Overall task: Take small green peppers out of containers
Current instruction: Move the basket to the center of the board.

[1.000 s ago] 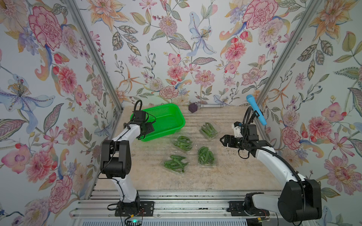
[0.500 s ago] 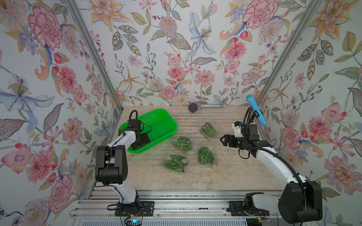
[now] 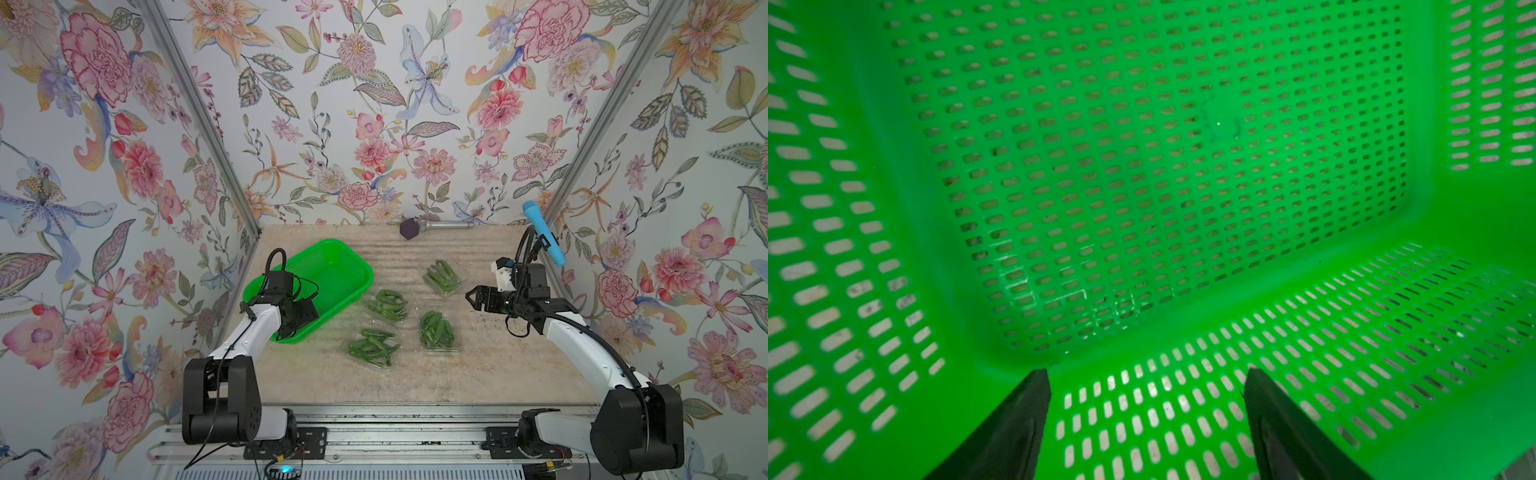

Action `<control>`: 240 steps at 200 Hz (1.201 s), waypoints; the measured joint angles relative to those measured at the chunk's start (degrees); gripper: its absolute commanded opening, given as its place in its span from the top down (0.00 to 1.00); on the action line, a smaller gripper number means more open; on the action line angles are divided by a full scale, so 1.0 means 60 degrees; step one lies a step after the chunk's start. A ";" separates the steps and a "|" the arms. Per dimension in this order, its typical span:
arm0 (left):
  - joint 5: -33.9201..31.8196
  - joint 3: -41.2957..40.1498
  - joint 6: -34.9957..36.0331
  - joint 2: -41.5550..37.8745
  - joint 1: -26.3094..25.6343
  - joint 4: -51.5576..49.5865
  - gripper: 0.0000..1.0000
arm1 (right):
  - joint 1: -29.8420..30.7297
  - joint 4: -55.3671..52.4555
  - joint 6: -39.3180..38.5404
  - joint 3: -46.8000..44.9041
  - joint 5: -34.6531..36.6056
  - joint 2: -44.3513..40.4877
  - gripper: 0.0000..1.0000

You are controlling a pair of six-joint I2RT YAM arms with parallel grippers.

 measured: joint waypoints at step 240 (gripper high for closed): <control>-0.1453 0.2849 -0.0200 -0.0288 -0.4306 0.0612 0.19 | 0.0372 -0.0707 0.0925 0.0160 -0.1275 -0.0055 0.16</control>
